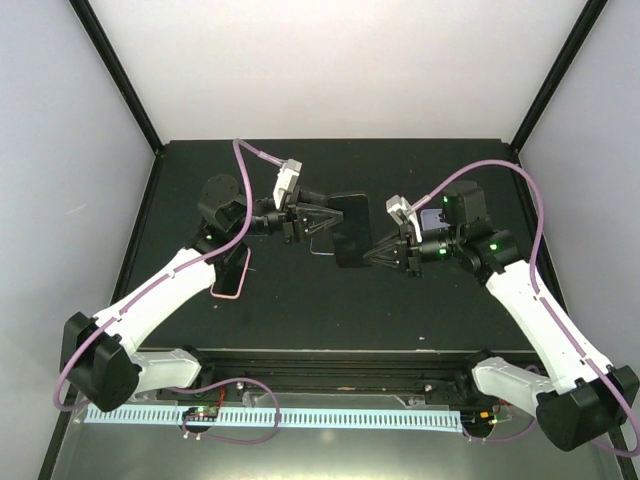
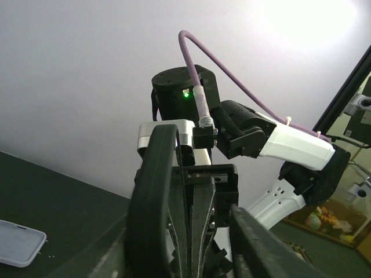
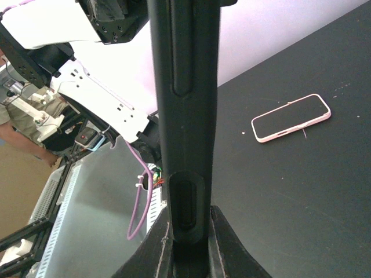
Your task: Take the phone out of the phone case
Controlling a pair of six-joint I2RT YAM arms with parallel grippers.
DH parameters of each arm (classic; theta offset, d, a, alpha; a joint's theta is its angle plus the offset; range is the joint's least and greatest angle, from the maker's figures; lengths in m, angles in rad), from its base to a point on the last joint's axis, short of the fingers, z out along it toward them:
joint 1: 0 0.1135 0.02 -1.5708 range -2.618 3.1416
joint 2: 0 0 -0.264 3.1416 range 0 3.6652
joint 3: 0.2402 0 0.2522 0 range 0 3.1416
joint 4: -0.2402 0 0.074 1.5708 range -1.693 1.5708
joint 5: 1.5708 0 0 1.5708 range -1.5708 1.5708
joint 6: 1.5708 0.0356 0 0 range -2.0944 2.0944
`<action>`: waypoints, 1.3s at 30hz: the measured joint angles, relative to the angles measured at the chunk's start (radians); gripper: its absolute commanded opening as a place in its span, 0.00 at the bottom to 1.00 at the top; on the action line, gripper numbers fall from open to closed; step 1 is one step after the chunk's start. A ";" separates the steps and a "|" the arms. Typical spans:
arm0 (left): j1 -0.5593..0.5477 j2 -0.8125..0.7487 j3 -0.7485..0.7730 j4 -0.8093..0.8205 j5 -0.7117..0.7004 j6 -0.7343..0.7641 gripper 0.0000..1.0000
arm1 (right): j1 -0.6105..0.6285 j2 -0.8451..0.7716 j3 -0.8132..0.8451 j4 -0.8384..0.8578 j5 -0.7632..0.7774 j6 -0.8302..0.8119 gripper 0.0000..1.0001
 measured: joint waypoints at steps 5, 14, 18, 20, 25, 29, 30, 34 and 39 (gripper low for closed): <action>0.001 0.002 0.000 -0.001 -0.009 -0.005 0.25 | 0.003 0.027 0.013 0.021 -0.031 0.013 0.01; 0.001 0.014 0.003 -0.031 -0.010 -0.009 0.05 | 0.008 0.044 0.038 0.011 -0.022 -0.005 0.01; -0.004 0.014 0.003 -0.040 -0.004 0.001 0.02 | 0.009 0.043 0.065 -0.069 0.003 -0.088 0.19; -0.007 0.011 0.003 -0.041 0.002 0.013 0.02 | 0.012 0.040 0.088 -0.129 0.022 -0.149 0.33; -0.008 -0.006 -0.001 -0.093 0.057 0.046 0.02 | 0.013 -0.022 0.138 -0.279 0.082 -0.371 0.54; -0.008 -0.016 -0.009 -0.087 0.099 0.048 0.01 | 0.023 -0.074 0.143 -0.360 0.154 -0.498 0.58; -0.008 -0.016 -0.010 -0.082 0.109 0.048 0.02 | 0.030 -0.080 0.144 -0.370 0.176 -0.513 0.58; -0.008 -0.026 -0.017 -0.077 0.129 0.055 0.02 | 0.076 -0.084 0.144 -0.373 0.240 -0.524 0.58; -0.008 -0.040 -0.025 -0.076 0.129 0.066 0.01 | 0.193 -0.029 0.161 -0.362 0.298 -0.499 0.44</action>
